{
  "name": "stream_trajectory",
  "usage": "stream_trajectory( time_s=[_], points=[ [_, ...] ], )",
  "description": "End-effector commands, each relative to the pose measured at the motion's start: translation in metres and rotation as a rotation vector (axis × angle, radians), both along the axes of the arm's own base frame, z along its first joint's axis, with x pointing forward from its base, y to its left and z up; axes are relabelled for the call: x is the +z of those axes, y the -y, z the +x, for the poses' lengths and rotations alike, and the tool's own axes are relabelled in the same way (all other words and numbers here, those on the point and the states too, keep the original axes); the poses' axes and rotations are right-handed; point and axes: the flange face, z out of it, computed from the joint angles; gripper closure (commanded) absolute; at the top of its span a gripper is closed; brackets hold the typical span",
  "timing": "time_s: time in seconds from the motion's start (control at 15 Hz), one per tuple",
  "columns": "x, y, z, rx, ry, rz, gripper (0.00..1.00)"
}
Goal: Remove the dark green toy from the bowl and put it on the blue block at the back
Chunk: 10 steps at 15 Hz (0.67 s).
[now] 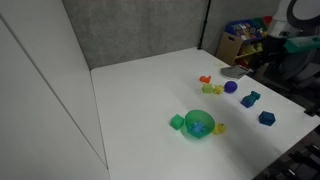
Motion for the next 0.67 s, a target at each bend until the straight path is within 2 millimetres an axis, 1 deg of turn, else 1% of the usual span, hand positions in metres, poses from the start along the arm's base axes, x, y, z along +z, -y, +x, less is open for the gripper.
stream_trajectory(
  time_s=[0.0, 0.33, 0.6],
  points=[
    [0.043, -0.007, -0.025, 0.059, -0.005, 0.055, 0.00],
    [0.103, -0.021, -0.056, 0.151, 0.002, 0.098, 0.00],
    [0.141, -0.029, -0.079, 0.224, 0.045, 0.070, 0.00]
  ],
)
